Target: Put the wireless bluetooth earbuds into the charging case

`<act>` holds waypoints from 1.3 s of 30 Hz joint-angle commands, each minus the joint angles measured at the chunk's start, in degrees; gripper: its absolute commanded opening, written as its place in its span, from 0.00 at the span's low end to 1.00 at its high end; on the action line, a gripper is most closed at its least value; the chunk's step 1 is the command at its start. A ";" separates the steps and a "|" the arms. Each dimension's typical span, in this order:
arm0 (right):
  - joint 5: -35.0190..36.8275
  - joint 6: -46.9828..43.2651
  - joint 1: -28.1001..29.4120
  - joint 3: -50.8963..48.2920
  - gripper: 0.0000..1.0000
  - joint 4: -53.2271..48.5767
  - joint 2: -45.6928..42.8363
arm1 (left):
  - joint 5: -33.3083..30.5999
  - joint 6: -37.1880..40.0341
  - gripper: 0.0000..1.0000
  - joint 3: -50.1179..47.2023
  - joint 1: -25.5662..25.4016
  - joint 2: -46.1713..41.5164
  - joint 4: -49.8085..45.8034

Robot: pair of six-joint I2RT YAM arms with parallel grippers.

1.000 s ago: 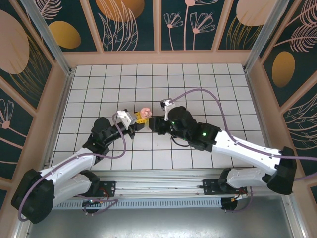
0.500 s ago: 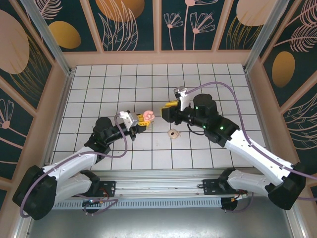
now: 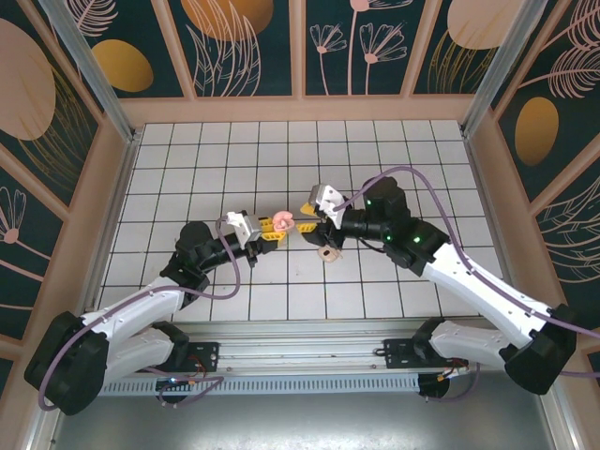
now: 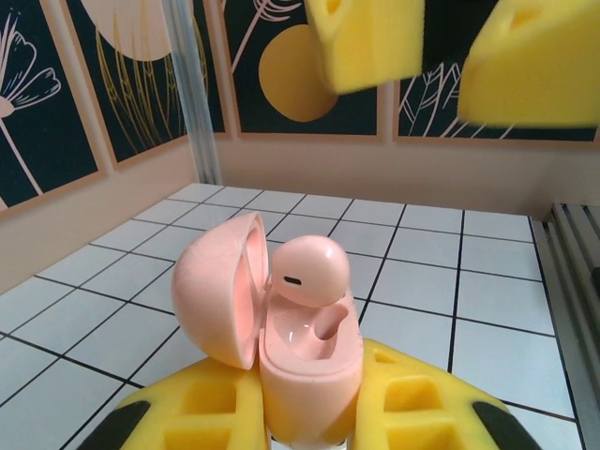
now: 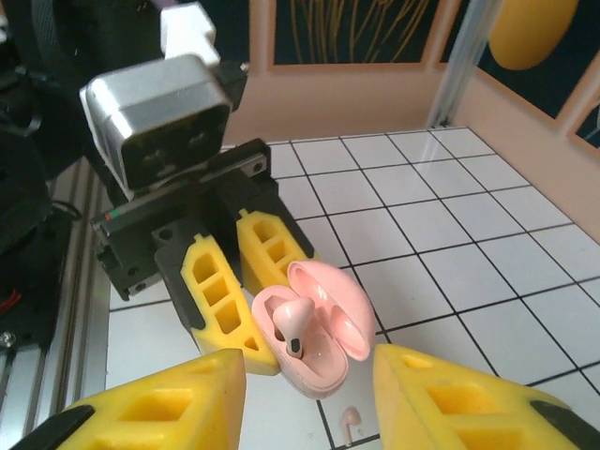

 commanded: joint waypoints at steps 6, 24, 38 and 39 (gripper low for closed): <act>-4.57 -6.50 -0.33 3.55 0.36 -0.91 4.85 | 1.10 0.66 0.08 1.04 0.15 -1.18 1.19; -5.03 -1.21 0.90 2.68 0.31 4.63 7.35 | 0.70 0.93 0.08 0.97 0.19 -1.79 0.66; -2.68 3.50 1.49 -0.22 0.25 7.94 6.47 | 0.67 0.75 0.08 1.00 0.10 -1.88 0.48; -2.42 3.71 1.51 -0.45 0.25 8.04 6.26 | 0.54 0.80 0.08 1.06 0.19 -1.99 0.32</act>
